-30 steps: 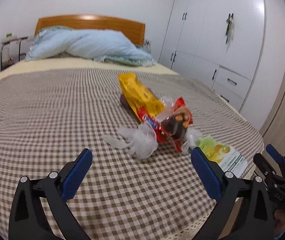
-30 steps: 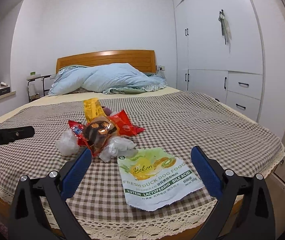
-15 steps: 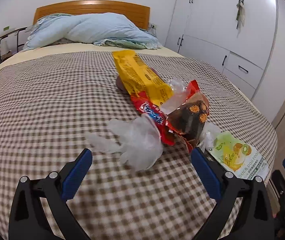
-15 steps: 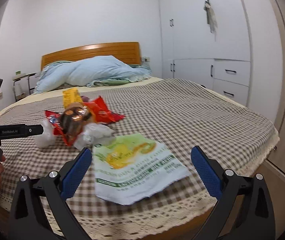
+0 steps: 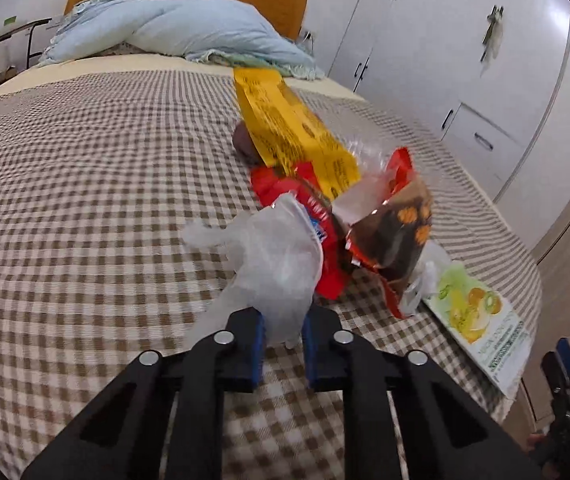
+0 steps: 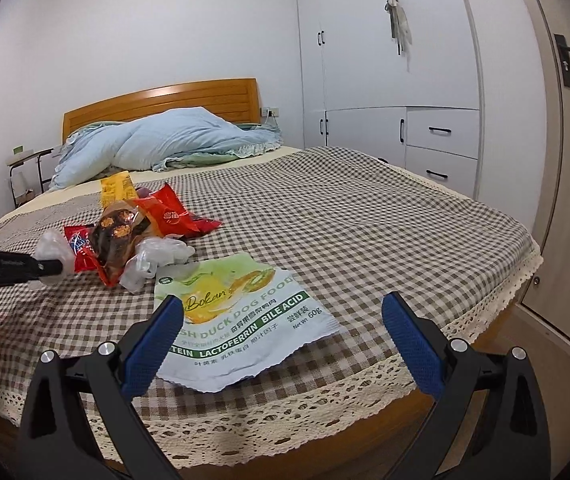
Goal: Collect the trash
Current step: 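Reach both tools toward the pile of wrappers on the bed, then grasp the white plastic glove with left while right grasps the clear plastic bag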
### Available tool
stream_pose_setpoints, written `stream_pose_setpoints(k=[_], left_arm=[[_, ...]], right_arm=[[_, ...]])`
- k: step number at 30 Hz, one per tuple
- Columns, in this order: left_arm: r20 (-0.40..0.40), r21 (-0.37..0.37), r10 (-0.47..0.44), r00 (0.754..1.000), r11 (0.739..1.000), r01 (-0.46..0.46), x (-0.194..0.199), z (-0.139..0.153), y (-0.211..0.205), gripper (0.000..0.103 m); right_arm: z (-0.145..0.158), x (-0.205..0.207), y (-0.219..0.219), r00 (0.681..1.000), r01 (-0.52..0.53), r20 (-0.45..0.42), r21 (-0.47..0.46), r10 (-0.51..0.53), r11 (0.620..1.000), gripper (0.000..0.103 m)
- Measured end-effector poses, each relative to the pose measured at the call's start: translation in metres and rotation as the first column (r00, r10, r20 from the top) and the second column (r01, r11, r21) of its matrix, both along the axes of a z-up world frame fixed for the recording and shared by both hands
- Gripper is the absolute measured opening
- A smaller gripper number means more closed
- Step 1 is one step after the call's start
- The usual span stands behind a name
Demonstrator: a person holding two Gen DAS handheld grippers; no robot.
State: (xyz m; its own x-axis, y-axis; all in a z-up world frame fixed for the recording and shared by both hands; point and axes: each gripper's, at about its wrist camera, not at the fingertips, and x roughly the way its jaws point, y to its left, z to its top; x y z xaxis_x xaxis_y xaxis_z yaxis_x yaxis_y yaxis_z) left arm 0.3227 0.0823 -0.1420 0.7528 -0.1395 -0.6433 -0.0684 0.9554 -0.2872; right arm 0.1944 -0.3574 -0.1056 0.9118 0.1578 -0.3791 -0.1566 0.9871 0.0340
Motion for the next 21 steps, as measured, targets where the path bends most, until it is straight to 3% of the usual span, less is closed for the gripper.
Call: stream_pose_setpoints(k=[4, 8, 10, 13, 17, 21], left_arm=[[0.057, -0.065, -0.025, 0.998, 0.997, 0.028, -0.018, 0.014, 0.013, 0.011], [0.096, -0.075, -0.042, 0.994, 0.996, 0.049, -0.031, 0.02, 0.022, 0.01], [0.095, -0.066, -0.053, 0.994, 0.996, 0.06, -0.037, 0.021, 0.026, 0.01], [0.09, -0.121, -0.078, 0.993, 0.989, 0.089, -0.04, 0.017, 0.03, 0.01], [0.09, -0.101, -0.066, 0.994, 0.992, 0.075, -0.048, 0.021, 0.032, 0.01], [0.102, -0.091, -0.068, 0.992, 0.993, 0.078, -0.055, 0.024, 0.036, 0.01]], right_arm=[[-0.002, -0.001, 0.002, 1.0, -0.006, -0.007, 0.006, 0.006, 1.0, 0.095], [0.0, -0.002, 0.007, 1.0, -0.02, -0.004, 0.002, 0.02, 1.0, 0.095], [0.002, -0.002, 0.011, 1.0, -0.027, 0.001, 0.0, 0.027, 1.0, 0.095], [0.008, -0.001, 0.018, 0.998, -0.063, 0.013, 0.019, 0.063, 0.998, 0.095], [0.018, 0.004, 0.035, 0.994, -0.109, 0.022, 0.005, 0.109, 0.994, 0.095], [0.024, 0.022, 0.059, 0.982, -0.185, -0.041, -0.01, 0.185, 0.983, 0.095]])
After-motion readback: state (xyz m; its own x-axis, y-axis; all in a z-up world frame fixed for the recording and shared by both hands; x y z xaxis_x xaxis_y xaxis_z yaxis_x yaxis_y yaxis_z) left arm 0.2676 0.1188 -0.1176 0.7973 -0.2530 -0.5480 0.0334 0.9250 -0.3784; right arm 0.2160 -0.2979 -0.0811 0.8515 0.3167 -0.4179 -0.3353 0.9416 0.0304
